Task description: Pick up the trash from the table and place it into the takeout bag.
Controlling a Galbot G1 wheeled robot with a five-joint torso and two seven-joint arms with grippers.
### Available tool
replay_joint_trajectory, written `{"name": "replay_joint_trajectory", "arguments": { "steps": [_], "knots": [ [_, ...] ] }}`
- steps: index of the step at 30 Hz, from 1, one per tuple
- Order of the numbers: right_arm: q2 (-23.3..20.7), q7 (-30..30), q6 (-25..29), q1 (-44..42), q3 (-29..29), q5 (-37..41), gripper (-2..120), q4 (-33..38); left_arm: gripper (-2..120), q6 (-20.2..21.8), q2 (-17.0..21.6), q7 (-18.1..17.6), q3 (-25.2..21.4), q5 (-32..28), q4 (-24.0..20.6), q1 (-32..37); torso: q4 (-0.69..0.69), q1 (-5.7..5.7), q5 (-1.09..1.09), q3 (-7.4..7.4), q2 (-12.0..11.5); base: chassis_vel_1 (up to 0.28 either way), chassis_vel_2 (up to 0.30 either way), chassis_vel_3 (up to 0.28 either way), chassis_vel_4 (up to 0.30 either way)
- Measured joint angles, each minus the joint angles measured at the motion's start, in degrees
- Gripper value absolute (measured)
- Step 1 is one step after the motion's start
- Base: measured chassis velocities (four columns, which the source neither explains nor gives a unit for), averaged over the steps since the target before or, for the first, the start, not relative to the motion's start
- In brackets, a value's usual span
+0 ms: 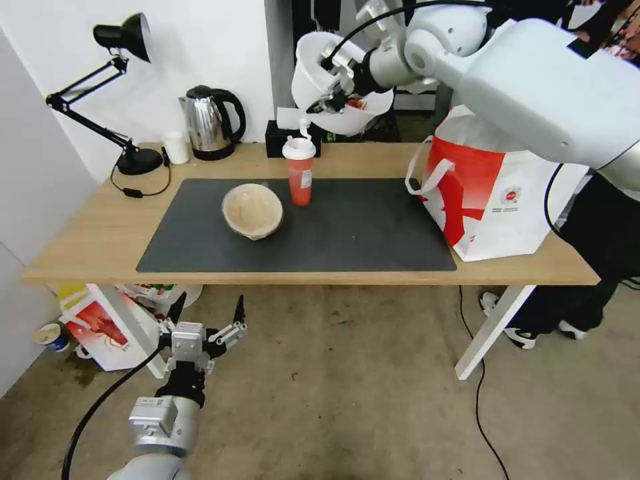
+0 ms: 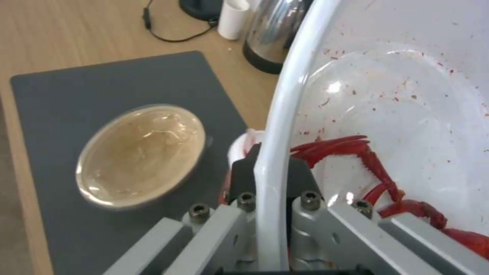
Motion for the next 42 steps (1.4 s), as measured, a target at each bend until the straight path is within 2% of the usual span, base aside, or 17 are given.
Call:
{"name": "replay_joint_trajectory", "arguments": {
  "steps": [21, 24, 25, 27, 29, 33, 42],
  "knots": [
    [-7.72, -0.32, 0.00, 3.74, -1.75, 0.19, 0, 1.05, 100, 0.00, 0.00, 0.00, 0.00, 0.00, 0.00, 0.00, -0.01, 0.00, 0.01, 0.00, 0.00, 0.000, 0.000, 0.000, 0.000],
    [-11.46, -0.33, 0.00, 4.27, -2.26, 0.34, 0, 2.25, 100, 0.00, 0.00, 0.00, 0.00, 0.00, 0.00, 0.00, -0.01, 0.00, 0.01, 0.00, 0.00, 0.000, 0.000, 0.000, 0.000],
    [-11.46, -0.33, 0.00, 4.27, -2.26, 0.34, 0, 2.25, 100, 0.00, 0.00, 0.00, 0.00, 0.00, 0.00, 0.00, -0.01, 0.00, 0.01, 0.00, 0.00, 0.000, 0.000, 0.000, 0.000],
    [-14.69, -0.32, 0.00, 4.37, -2.83, 0.46, 0, 4.01, 100, 0.00, 0.00, 0.00, 0.00, 0.00, 0.00, 0.00, 0.00, 0.00, 0.01, -0.01, 0.00, 0.000, 0.000, 0.000, 0.000],
    [-15.56, -0.31, 0.00, 4.33, -2.83, 0.46, 0, 4.13, 100, 0.00, 0.00, 0.00, 0.00, 0.00, 0.00, -0.01, -0.01, 0.00, 0.00, -0.01, 0.00, 0.000, 0.000, 0.000, 0.000],
    [-20.03, -0.64, 0.06, 3.76, -2.00, 0.47, 0, 3.46, 100, 0.00, 0.00, 0.00, 0.00, 0.00, 0.00, 0.00, 0.00, 0.00, 0.00, -0.01, 0.00, 0.000, 0.000, 0.000, 0.000],
    [-23.65, -1.57, 0.46, 1.12, 0.67, -0.86, 0, 1.47, 100, 0.00, 0.00, 0.00, 0.00, 0.00, 0.00, 0.00, 0.00, -0.01, 0.00, 0.00, 0.00, 0.000, 0.000, 0.000, 0.000]
  ]
}}
